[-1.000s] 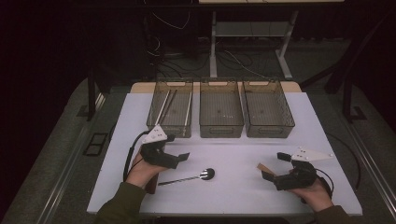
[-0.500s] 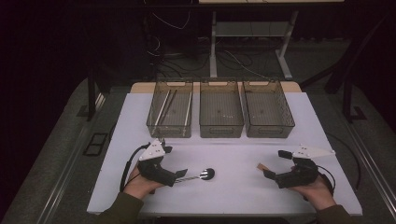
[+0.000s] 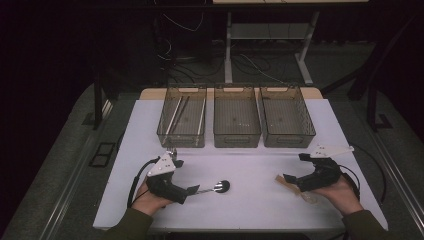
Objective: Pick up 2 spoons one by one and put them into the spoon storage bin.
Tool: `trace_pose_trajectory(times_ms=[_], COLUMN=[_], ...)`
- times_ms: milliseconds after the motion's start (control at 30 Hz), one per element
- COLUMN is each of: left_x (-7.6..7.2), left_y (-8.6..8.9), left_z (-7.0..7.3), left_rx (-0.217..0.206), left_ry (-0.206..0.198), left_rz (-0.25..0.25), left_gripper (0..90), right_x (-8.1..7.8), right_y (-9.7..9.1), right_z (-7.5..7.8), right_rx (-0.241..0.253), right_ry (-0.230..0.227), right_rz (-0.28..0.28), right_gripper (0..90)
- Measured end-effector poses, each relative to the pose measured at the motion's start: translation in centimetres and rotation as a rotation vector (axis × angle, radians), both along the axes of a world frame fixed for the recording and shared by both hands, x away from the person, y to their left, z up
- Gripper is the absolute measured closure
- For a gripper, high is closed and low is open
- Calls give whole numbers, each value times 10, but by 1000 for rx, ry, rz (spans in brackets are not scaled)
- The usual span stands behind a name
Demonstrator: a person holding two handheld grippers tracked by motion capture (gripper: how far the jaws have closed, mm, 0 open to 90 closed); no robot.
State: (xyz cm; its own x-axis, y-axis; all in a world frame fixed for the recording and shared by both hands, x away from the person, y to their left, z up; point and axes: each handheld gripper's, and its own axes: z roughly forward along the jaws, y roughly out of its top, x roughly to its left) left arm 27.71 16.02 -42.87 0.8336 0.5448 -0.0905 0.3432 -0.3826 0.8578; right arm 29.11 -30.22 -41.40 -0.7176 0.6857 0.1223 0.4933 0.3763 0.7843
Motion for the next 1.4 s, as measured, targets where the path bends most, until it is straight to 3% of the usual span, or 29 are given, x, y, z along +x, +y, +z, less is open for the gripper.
trace_pose_trajectory(times_ms=[533,933,1133,1400], left_x=[1,0,0,0], left_y=[0,-1,-1,0], left_z=[-2,-1,-1,0], left_rx=[-2,-1,4,-6], left_ry=[10,5,3,-4], left_rz=[-12,-19,-22,-22], left_gripper=[0,0,0,0], right_x=[23,17,14,10], right_y=[18,31,34,35], right_z=[-13,-15,-14,-15], right_rx=[-98,-174,-191,-201], right_ry=[92,118,121,124], right_rz=[66,107,126,142], right_gripper=[7,8,91,319])
